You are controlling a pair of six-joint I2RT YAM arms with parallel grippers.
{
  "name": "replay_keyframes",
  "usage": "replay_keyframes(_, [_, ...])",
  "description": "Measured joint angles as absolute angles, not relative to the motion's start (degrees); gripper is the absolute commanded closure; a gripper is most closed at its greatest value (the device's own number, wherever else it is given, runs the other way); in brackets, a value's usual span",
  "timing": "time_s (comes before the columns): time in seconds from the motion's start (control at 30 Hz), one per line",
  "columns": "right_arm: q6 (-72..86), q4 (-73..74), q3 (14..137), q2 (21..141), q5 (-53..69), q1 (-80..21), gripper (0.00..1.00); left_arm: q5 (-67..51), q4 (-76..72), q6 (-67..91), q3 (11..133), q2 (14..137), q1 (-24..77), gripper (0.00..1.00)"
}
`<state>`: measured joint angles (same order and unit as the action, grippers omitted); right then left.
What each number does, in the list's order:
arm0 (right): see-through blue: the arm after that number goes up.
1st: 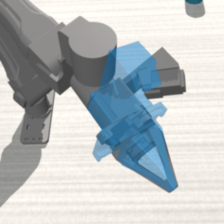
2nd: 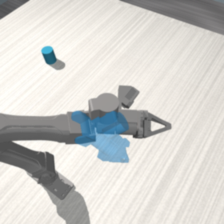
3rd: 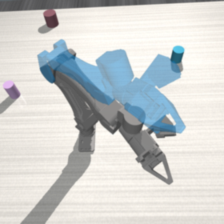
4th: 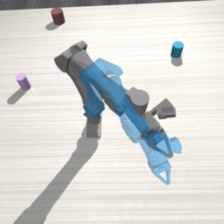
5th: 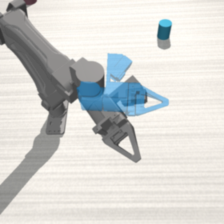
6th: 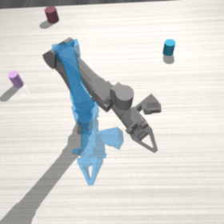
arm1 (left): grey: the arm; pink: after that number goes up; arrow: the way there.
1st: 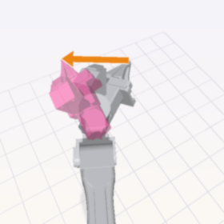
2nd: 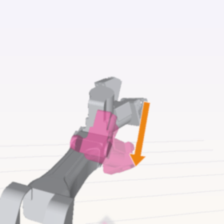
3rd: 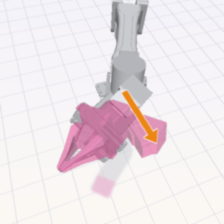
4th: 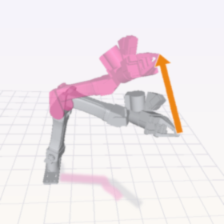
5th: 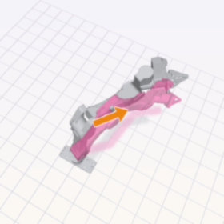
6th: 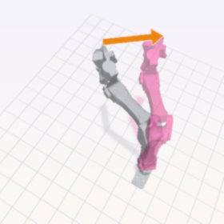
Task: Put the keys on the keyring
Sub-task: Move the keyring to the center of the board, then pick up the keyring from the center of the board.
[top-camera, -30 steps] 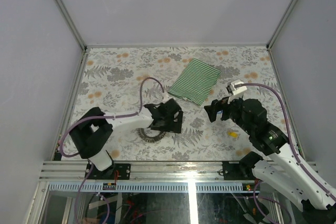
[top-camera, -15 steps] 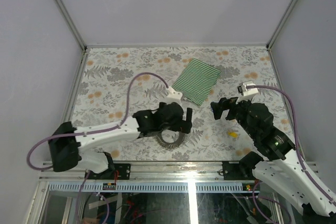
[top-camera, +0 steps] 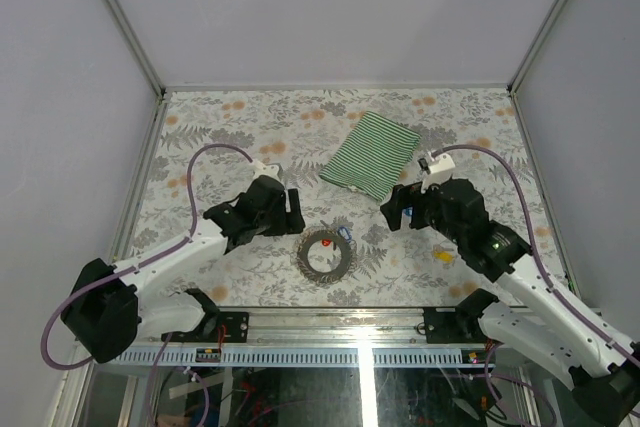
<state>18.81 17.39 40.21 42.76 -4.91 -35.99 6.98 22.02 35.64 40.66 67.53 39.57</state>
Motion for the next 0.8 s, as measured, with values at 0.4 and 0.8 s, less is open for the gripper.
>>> replay_keyframes(0.4, [20.3, 16.6, 40.2, 55.1, 6.1, -36.0, 0.47, -0.9, 19.4, 34.4, 36.3, 68.4, 38.5, 0.34])
replay_keyframes(0.8, [25.1, 11.8, 38.6, 69.3, 11.2, -39.9, 0.47, -3.7, 15.8, 33.6, 34.6, 68.8, 38.5, 0.4])
